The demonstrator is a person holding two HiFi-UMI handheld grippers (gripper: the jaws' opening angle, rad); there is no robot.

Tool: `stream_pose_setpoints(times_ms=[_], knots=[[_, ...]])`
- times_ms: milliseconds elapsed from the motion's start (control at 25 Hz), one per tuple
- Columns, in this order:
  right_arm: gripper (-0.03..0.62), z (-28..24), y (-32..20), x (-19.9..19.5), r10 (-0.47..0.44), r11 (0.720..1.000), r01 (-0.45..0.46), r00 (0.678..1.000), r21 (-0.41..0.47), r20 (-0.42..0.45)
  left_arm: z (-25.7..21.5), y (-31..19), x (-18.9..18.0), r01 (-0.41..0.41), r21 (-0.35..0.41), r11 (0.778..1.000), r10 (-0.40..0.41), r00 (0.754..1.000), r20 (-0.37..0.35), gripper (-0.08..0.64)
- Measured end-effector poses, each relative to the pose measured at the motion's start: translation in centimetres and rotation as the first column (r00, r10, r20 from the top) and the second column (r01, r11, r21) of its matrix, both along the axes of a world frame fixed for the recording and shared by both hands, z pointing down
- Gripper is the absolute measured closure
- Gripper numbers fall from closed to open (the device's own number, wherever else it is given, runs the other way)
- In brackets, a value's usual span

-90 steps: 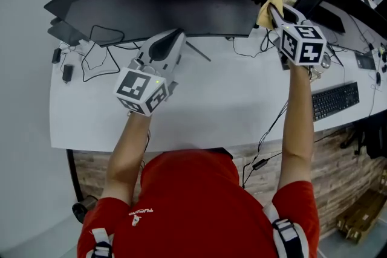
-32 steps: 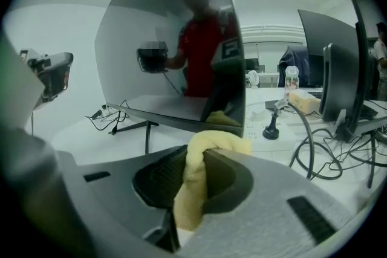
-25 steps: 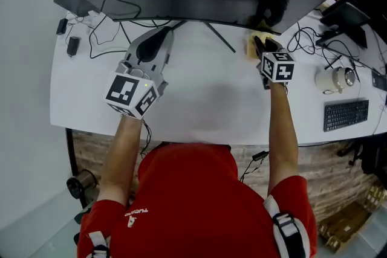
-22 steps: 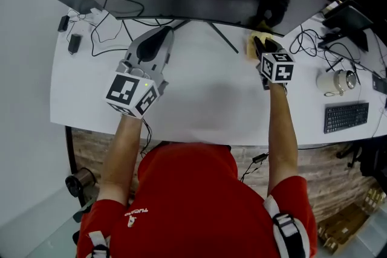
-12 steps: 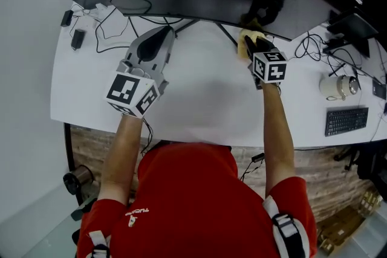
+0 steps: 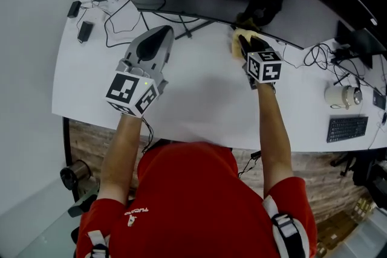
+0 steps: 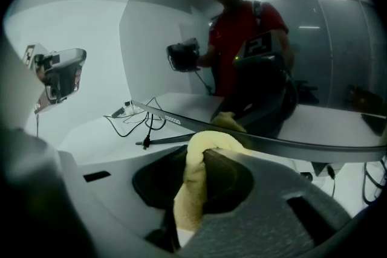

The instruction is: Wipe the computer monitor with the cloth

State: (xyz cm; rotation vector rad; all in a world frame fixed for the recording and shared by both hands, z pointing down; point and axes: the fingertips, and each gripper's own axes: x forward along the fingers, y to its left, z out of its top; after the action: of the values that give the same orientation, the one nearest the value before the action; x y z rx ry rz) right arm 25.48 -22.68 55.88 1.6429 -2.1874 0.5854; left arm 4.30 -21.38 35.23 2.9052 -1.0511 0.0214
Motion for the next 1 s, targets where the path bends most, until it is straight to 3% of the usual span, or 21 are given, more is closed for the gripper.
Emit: stream_pose_setpoints(times_ms=[1000], knots=[[0.531,-0.6,-6.9,-15.4,-0.078,0.997,0.077,0.996,0.025,0.037,1.5,-4.7,-10.6,0.049,-0.026,0.998,-0.050,0.999,-0.016,0.548]])
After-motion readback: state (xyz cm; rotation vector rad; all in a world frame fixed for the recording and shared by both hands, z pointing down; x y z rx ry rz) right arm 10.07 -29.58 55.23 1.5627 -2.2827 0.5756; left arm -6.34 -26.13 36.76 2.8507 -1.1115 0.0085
